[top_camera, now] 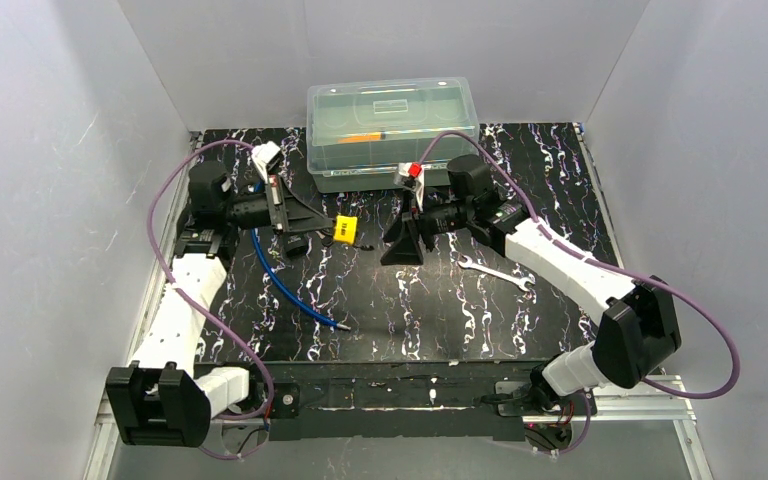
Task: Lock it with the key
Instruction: Adjust the lock.
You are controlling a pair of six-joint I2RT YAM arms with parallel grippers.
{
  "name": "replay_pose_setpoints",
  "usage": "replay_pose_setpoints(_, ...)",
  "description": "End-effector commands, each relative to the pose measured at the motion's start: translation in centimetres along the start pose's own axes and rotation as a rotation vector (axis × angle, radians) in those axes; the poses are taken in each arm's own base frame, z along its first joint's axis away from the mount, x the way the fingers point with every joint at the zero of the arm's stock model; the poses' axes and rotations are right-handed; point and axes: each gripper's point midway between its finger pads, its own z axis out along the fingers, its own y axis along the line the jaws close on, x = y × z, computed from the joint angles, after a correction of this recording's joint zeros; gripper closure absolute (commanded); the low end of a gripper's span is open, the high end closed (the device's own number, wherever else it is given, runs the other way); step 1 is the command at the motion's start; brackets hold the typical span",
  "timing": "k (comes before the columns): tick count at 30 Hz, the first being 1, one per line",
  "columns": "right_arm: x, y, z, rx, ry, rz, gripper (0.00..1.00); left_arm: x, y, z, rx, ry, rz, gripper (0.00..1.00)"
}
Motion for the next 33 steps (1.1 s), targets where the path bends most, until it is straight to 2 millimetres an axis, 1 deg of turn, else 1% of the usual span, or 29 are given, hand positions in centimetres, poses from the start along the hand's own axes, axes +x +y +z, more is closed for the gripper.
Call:
replay_pose_setpoints(1, -1.7, 2.8, -0.2, -0.079, -0.007, -0.078, 0.29, 2.2, -2.8, 0.7, 0.080, 0.087, 0.039, 1.00)
replay_pose_setpoints(3, -1.7, 3.4, -0.1, -0.087, -0.001, -0.086, 0.30, 2.2, -2.8, 1.0, 0.078, 0.090, 0.039, 1.00)
replay_pose_setpoints(8, -1.7, 3.8, -0.4, -0.079, 0.002, -0.090, 0.35, 1.9, -2.6, 1.7, 0.076, 0.098, 0.029, 1.00)
replay_pose_setpoints(11, -1.0, 3.9, -0.7, -0.076, 0.019, -0.089, 0.34, 1.5, -2.7, 1.8, 0.076, 0.096, 0.026, 1.00)
replay_pose_setpoints(13, -0.9, 4.1, -0.8, -0.071, 0.019, -0.087, 0.34, 1.4, -2.7, 1.8, 0.071, 0.090, 0.025, 1.00)
replay_pose_setpoints(20, -2.3, 4.9, -0.9, -0.097, -0.012, -0.067, 0.33, 1.2, -2.1, 2.1, 0.059, 0.085, -0.011, 1.00)
replay_pose_setpoints(23, -2.7, 4.6, -0.9, -0.083, -0.017, -0.070, 0.35, 1.2, -2.2, 2.1, 0.061, 0.088, -0.012, 1.00)
replay_pose_setpoints(26, -3.2, 4.6, -0.8, -0.082, -0.030, -0.068, 0.40, 1.5, -2.0, 2.2, 0.060, 0.093, -0.021, 1.00)
replay_pose_setpoints(30, -3.6, 4.5, -0.7, -0.077, -0.039, -0.073, 0.53, 1.9, -1.7, 2.2, 0.057, 0.097, -0.032, 1.00)
replay_pose_setpoints(33, -3.7, 4.4, -0.7, -0.069, -0.041, -0.075, 0.60, 2.0, -1.7, 2.3, 0.059, 0.102, -0.030, 1.00)
